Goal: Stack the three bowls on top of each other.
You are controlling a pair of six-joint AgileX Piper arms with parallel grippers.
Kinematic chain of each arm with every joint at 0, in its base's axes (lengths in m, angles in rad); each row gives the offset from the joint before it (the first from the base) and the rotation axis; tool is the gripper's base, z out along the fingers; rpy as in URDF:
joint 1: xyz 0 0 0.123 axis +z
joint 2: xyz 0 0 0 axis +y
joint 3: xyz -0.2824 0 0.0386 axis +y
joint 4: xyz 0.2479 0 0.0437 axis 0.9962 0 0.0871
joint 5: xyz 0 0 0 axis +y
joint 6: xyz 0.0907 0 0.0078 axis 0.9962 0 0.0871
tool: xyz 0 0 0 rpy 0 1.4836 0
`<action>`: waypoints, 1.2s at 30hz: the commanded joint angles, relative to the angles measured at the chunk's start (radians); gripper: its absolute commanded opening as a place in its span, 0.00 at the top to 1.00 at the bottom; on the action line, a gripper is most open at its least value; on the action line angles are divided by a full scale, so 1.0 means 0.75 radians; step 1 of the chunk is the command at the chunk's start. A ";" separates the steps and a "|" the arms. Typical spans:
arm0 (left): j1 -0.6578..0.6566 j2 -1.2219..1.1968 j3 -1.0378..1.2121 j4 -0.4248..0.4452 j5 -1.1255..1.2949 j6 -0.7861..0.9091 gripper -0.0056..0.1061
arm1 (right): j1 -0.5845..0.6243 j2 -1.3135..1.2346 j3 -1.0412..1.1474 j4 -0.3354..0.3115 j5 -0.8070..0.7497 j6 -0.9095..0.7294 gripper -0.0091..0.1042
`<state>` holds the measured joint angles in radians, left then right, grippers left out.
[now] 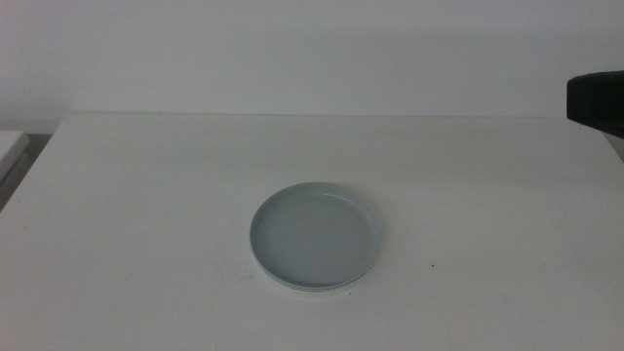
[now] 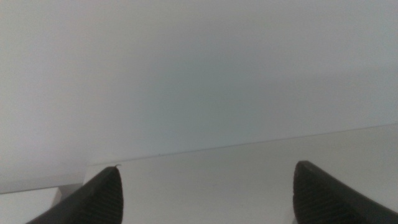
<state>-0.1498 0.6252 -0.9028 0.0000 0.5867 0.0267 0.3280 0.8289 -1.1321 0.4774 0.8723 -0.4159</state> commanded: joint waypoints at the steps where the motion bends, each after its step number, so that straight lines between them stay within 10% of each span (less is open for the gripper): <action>1: 0.002 -0.007 0.004 0.000 -0.023 0.000 0.11 | -0.011 -0.005 0.002 0.001 -0.009 -0.005 0.14; 7: 0.002 -0.007 0.004 0.000 -0.029 0.000 0.11 | -0.011 -0.027 0.009 -0.078 -0.050 0.015 0.14; 12: 0.002 -0.007 0.004 0.007 -0.030 0.000 0.11 | -0.011 -0.172 0.141 -0.413 -0.328 0.769 0.10; 18: 0.002 -0.007 0.004 0.015 -0.030 0.000 0.11 | -0.021 -0.333 0.306 -0.893 -0.446 0.901 0.10; 22: 0.002 -0.007 0.004 0.015 -0.030 0.000 0.11 | -0.100 -0.375 0.378 -0.867 -0.497 0.931 0.10; 29: 0.002 -0.007 0.004 0.015 -0.032 0.000 0.11 | -0.303 -0.397 0.542 -0.549 -0.716 0.547 0.10; 36: 0.002 -0.007 0.004 0.015 -0.035 0.000 0.11 | -0.322 -0.463 0.658 -0.709 -0.787 0.539 0.10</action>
<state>-0.1498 0.6252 -0.9028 0.0134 0.5764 0.0267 0.0918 0.4950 -0.6497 -0.0117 0.3152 0.0000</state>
